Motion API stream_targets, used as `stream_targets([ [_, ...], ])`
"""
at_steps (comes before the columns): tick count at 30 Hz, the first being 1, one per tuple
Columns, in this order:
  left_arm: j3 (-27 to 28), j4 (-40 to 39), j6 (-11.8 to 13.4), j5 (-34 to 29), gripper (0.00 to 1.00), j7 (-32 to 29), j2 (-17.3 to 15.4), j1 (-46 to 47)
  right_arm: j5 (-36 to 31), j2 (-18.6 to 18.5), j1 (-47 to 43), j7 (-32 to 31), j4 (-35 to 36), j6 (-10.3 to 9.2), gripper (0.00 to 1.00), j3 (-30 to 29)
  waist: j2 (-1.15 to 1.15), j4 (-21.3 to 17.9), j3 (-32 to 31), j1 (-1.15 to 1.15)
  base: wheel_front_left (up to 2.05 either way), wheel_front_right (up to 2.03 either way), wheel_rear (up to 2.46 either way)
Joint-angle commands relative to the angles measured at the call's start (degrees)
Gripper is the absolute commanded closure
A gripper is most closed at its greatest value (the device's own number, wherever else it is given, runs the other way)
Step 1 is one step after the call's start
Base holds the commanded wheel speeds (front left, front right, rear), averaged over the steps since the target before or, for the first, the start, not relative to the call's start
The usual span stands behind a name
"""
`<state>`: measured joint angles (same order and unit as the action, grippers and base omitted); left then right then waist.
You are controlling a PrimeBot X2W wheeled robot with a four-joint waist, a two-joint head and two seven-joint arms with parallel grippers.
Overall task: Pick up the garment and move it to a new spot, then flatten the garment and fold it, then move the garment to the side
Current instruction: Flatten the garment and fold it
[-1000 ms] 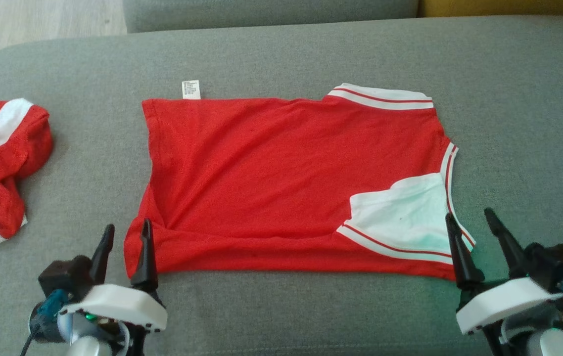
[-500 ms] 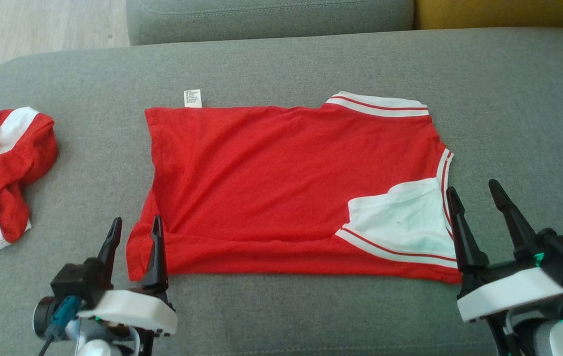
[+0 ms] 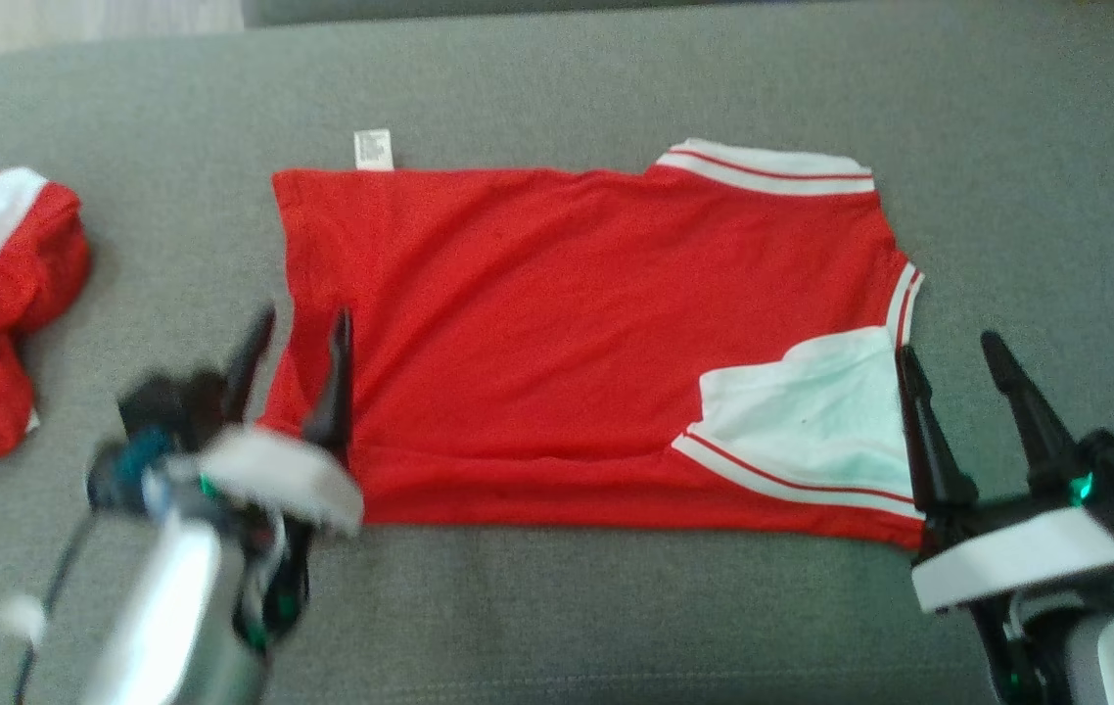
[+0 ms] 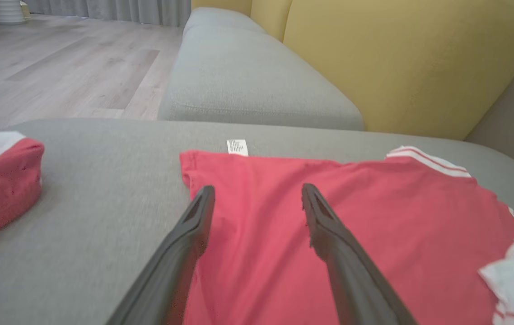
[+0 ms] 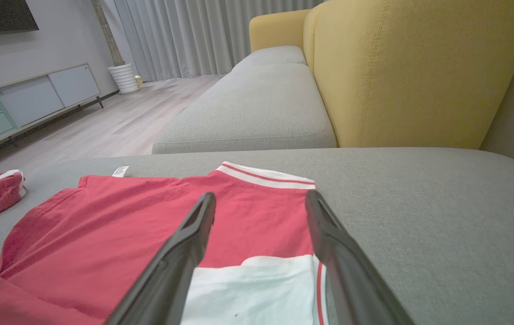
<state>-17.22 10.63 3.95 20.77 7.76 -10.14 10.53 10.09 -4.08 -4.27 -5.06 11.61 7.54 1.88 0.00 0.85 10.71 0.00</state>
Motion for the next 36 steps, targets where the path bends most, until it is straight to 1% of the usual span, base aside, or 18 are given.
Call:
stream_targets([
  [1,2.40,-1.38,-0.17,0.30,0.00,0.02,-0.68,4.25,0.21,-0.10,3.04,0.22,2.30,-0.05,0.00,1.17,0.00,-0.29,1.85,0.00,0.00,0.00,0.00],
  [6,4.35,8.18,-2.00,2.39,0.00,-1.53,-0.87,16.26,0.41,-0.03,6.00,0.92,1.61,-0.05,0.00,1.95,0.00,-1.71,5.92,0.00,0.00,0.00,0.00],
  [7,5.10,12.99,-2.83,3.22,0.00,-2.18,-1.16,21.11,0.52,0.03,7.14,1.24,1.26,-0.05,0.00,2.38,0.00,-2.34,7.45,0.00,0.00,0.00,0.00],
  [13,6.36,27.51,-5.33,4.97,0.00,-4.22,-2.49,33.18,1.15,0.24,10.02,2.49,-0.19,-0.05,0.00,3.85,0.00,-4.15,11.10,0.00,0.00,0.00,0.00],
  [21,7.09,42.30,-7.26,6.70,0.00,-7.13,-3.88,42.71,2.54,0.75,12.16,4.76,-2.55,-0.05,0.00,5.01,0.00,-5.37,14.39,0.00,0.00,0.00,0.00],
  [28,7.40,51.39,-7.90,8.17,0.00,-11.30,-4.41,47.65,2.94,0.98,13.55,5.91,-3.95,-0.05,0.00,5.81,0.00,-5.77,15.50,0.00,0.00,0.00,0.00],
  [29,7.29,52.47,-8.16,8.35,0.36,-12.04,-4.39,47.94,3.00,1.00,13.71,6.02,-4.15,-0.05,0.00,5.90,0.00,-5.86,15.51,0.00,0.00,0.00,0.00],
  [30,7.36,53.35,-8.49,8.74,1.00,-12.59,-4.24,48.18,3.04,1.01,13.84,6.13,-4.32,-0.05,0.00,5.88,0.00,-5.91,15.46,0.00,0.00,0.00,0.00],
  [32,7.16,54.72,-9.12,9.14,1.00,-13.34,-4.02,48.53,3.00,1.03,13.99,6.33,-4.57,-0.05,0.00,5.48,0.00,-5.93,15.26,0.00,0.00,0.00,0.00],
  [36,6.64,55.71,-9.84,9.29,1.00,-12.74,-3.81,48.81,2.81,1.06,13.99,6.42,-4.90,-0.05,0.00,4.46,0.00,-5.75,14.69,0.00,0.00,0.00,0.00],
])
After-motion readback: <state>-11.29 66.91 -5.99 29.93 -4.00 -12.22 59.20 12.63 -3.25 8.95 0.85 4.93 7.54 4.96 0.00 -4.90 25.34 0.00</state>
